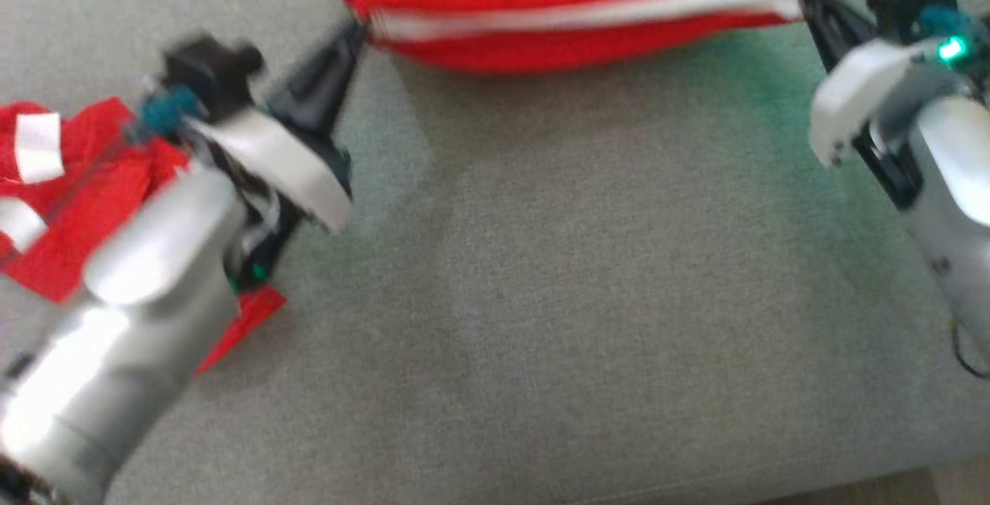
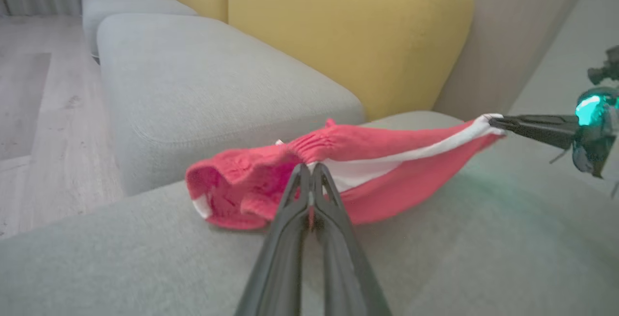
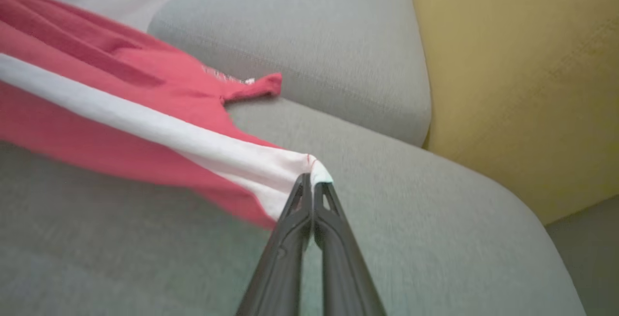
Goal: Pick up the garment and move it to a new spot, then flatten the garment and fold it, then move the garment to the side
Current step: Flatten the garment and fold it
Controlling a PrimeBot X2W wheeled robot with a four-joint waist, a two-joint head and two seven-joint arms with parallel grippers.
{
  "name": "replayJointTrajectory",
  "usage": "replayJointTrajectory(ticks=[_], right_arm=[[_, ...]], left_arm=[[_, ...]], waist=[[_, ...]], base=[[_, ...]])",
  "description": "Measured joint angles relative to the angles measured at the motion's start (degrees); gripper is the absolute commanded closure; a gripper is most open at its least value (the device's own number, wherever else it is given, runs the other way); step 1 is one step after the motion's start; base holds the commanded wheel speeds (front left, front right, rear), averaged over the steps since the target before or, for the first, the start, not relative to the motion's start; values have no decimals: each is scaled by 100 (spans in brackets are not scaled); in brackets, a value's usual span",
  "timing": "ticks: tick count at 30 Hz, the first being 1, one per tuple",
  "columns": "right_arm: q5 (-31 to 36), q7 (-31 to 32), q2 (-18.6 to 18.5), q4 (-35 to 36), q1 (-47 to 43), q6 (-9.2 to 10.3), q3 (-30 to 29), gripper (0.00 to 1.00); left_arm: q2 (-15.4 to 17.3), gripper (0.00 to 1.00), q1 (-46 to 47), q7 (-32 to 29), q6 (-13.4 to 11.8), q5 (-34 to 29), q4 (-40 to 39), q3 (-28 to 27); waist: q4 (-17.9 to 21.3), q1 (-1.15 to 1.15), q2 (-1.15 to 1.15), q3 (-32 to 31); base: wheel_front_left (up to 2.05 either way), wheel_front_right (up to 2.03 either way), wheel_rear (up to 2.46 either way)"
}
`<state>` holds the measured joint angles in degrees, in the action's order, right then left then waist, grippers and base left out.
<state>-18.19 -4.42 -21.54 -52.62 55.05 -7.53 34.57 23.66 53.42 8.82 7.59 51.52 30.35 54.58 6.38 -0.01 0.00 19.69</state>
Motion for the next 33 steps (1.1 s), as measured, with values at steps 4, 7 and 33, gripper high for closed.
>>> replayJointTrajectory(ticks=[4, 7, 33], right_arm=[[-769, 475, -590, 519, -354, 0, 656, 100], [-1260, 788, -944, 904, -567, 0, 1000, 100], [-2713, 2269, -2767, 3486, -2780, 0, 676, 100]], left_arm=[[91, 100, -433, -76, 0, 26, -300, 392], [134, 100, -715, -77, -1, 10, -408, 553], [134, 100, -2640, -108, -1051, 256, -2273, 1056]], waist=[[-12, 0, 0, -227], [-15, 0, 0, -393], [359, 0, 0, -1670]], base=[[0, 0, 0], [0, 0, 0], [0, 0, 0]])
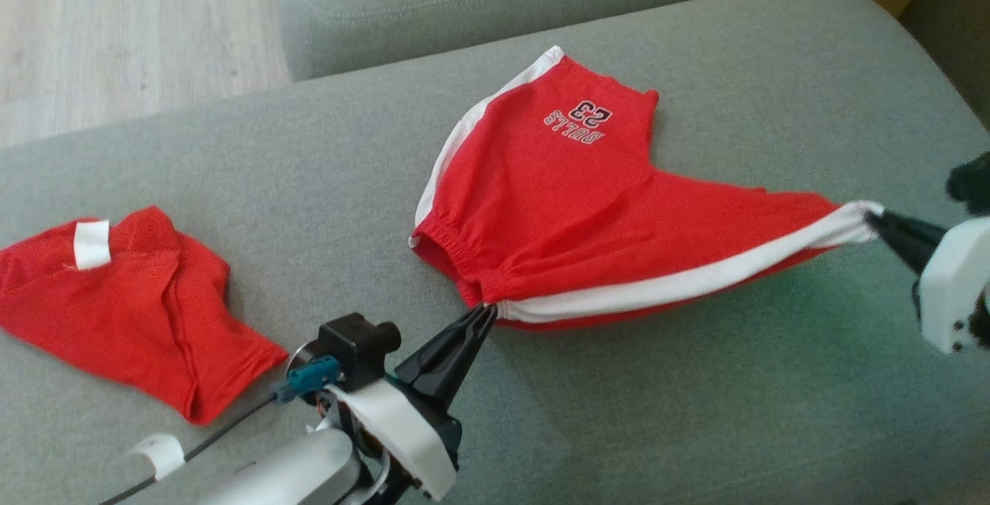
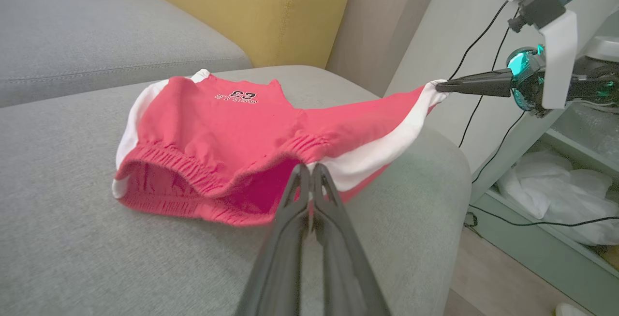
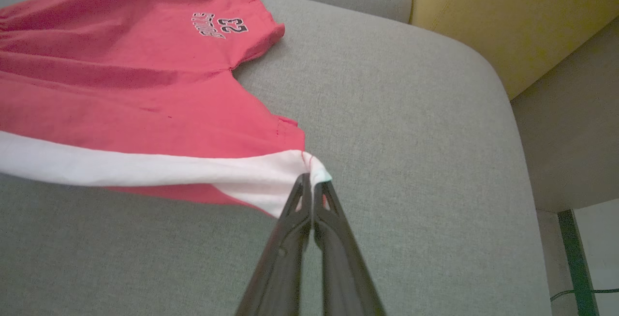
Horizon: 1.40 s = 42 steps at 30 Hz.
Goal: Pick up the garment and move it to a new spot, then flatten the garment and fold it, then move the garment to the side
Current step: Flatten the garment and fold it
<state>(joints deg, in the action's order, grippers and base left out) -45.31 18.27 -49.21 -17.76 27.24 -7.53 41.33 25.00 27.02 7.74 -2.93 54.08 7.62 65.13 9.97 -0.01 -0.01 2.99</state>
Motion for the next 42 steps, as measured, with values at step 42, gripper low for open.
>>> replayJointTrajectory(ticks=[42], right_arm=[[3028, -978, 1546, -2386, 3390, 0, -1149, 82]], left_arm=[[-975, 100, 2142, 316, 112, -240, 996, -662]], waist=[[-1799, 2, 1, 2745]], base=[[0, 0, 0]])
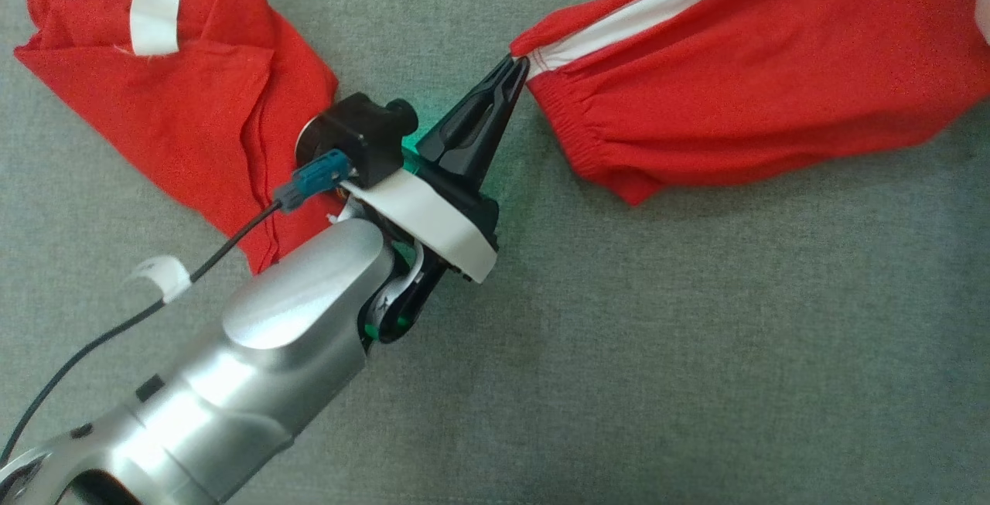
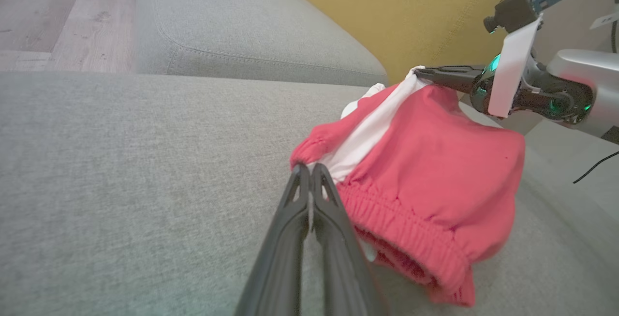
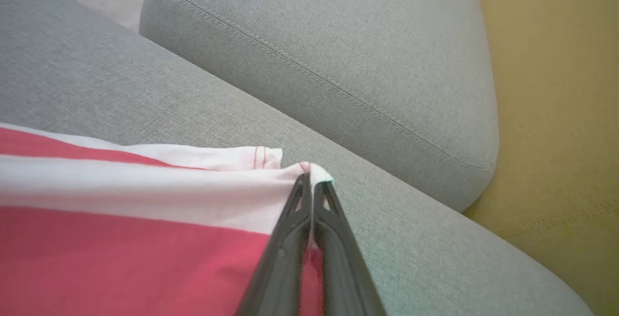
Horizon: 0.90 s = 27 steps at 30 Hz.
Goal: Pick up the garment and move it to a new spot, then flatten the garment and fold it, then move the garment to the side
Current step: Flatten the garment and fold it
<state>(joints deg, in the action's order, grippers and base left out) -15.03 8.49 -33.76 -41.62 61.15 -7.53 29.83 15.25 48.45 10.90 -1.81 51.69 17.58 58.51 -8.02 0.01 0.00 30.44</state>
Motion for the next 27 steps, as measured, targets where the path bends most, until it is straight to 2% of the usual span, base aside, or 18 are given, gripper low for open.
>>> replayJointTrajectory(ticks=[1, 3, 10, 16, 22, 27], right_arm=[[10, -3, 8, -105, 64, 0, 25, 0], [19, -46, 70, -311, 138, 0, 18, 0], [103, -681, 261, -829, 208, 0, -210, 0], [-167, -1322, 611, -984, 200, 0, -560, 0], [-439, -2028, 909, -645, -118, 0, -977, 0], [-559, -2228, 1283, 35, -902, 0, -1534, 0]], left_arm=[[-14, 100, 20, -23, 42, 1, 40, 18], [-43, 0, 55, -30, 63, 0, 107, 45], [-57, 0, 63, 135, -98, -24, 225, -140], [4, 0, 49, 289, -376, -100, 229, -535], [75, 0, -267, 355, -740, -386, 0, -1306], [89, 0, -911, 356, -886, -890, -285, -2041]], waist=[[-21, 0, 0, 33], [-46, 0, 0, 71], [27, -1, 0, -28], [151, -1, 0, -357], [309, -2, 0, -815], [454, -2, 0, -1218]], base=[[0, 0, 0], [0, 0, 0], [0, 0, 0], [0, 0, 0], [0, 0, 0], [0, 0, 0]])
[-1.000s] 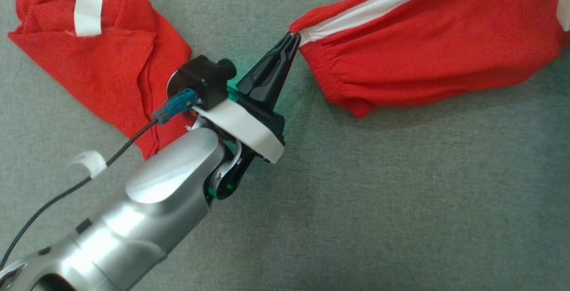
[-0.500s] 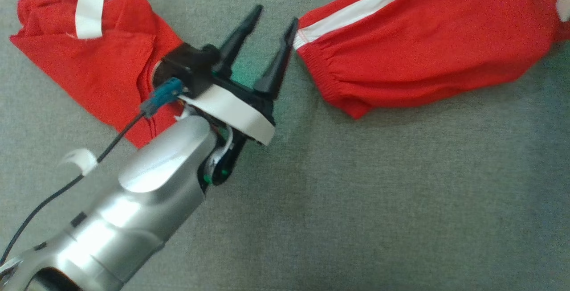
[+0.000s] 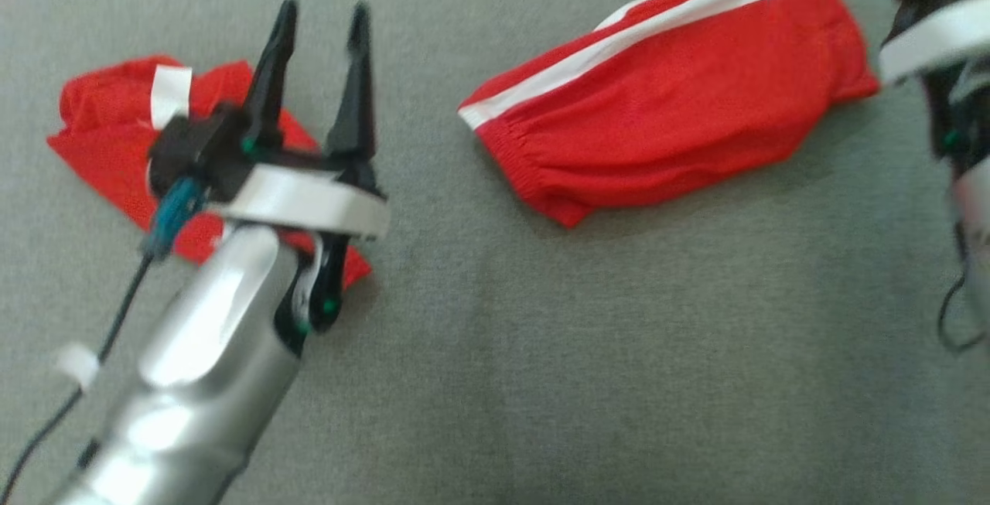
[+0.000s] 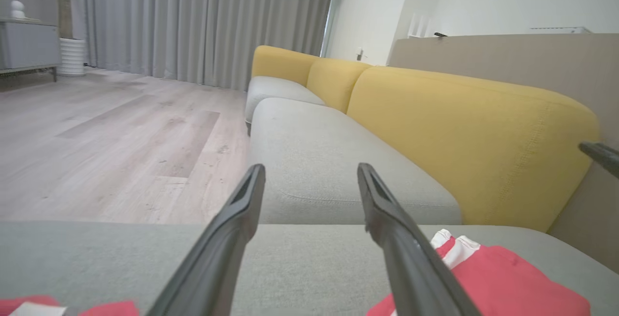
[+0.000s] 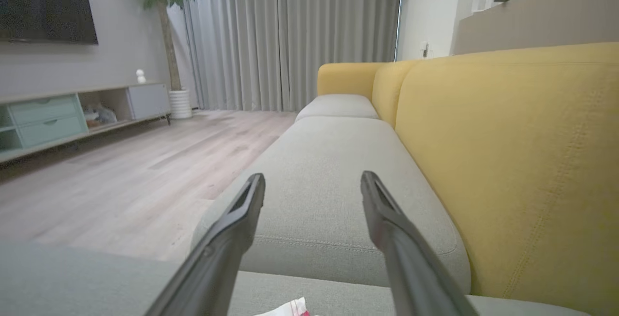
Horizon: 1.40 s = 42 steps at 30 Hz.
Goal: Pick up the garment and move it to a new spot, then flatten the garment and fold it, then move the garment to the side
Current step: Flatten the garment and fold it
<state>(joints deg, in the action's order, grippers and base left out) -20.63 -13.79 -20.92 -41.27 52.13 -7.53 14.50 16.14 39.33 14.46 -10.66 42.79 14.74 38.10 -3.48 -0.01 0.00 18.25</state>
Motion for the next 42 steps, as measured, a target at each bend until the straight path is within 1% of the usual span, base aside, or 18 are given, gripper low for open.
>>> replayJointTrajectory(ticks=[4, 5, 6, 7, 8, 10, 12, 15, 18, 23, 24, 29, 34, 37, 42], right_arm=[[29, -42, 299, 670, -877, 0, -449, 0], [159, -42, 471, 980, -1398, 0, -603, 0], [216, -43, 587, 1116, -1675, 0, -698, 0], [216, -43, 587, 1116, -1675, 0, -698, 0], [313, -40, 818, 1356, -2236, 0, -823, 0], [355, 30, 1088, 1532, -2770, 0, -967, 0], [356, 94, 1333, 1713, -3261, 0, -1103, 0], [398, 130, 1543, 1980, -3805, 0, -1222, 0], [525, 129, 1629, 2213, -4093, 0, -1305, 0], [610, 205, 1737, 2487, -4246, 0, -1323, 0], [610, 205, 1737, 2487, -4246, 0, -1323, 0], [664, 304, 1758, 2703, -4252, 0, -1383, 0], [903, 497, 1761, 2820, -4135, 0, -1572, 0], [1027, 746, 1699, 2806, -3777, 0, -1738, 0], [1221, 1317, 1410, 2482, -2675, 0, -2101, 0]], left_arm=[[-3, 0, -619, 24, -44, -444, -81, -346], [-34, 0, -920, 24, -34, -626, -97, -457], [-55, 0, -1073, 24, -4, -702, -99, -517], [-55, 0, -1073, 24, -4, -702, -99, -517], [-122, 0, -1388, 24, 74, -853, -98, -627], [-224, 0, -1708, 24, 223, -973, -90, -676], [-360, 0, -2045, 24, 263, -1109, -35, -727], [-480, 0, -2501, 23, 349, -1329, 48, -877], [-571, 0, -2745, 23, 424, -1552, 89, -1038], [-786, 0, -2819, 23, 620, -1707, 91, -1417], [-786, 0, -2819, 23, 620, -1707, 91, -1417], [-923, 0, -2819, 23, 781, -1946, 91, -1594], [-1020, 0, -2806, 23, 949, -2129, 81, -1712], [-1084, 0, -2758, 23, 1045, -2223, 81, -1737], [-1163, 0, -2443, 23, 1199, -2328, 76, -1764]], waist=[[114, 0, 0, -331], [161, -1, 0, -494], [184, -1, 0, -575], [184, -1, 0, -575], [226, -1, 0, -734], [264, -1, 0, -880], [296, 0, 0, -1006], [348, -1, 0, -1134], [385, 0, 0, -1193], [424, 1, 0, -1193], [424, 1, 0, -1193], [396, 1, 0, -1106], [334, 1, 0, -898], [266, 2, 0, -715], [96, 2, 0, -341]], base=[[0, 0, 0], [0, 0, 0], [0, 0, 0], [0, 0, 0], [0, 0, 0], [0, 0, 0], [0, 0, 0], [0, 0, 0], [0, 0, 0], [0, 0, 0], [0, 0, 0], [0, 0, 0], [0, 0, 0], [0, 0, 0], [0, 0, 0]])
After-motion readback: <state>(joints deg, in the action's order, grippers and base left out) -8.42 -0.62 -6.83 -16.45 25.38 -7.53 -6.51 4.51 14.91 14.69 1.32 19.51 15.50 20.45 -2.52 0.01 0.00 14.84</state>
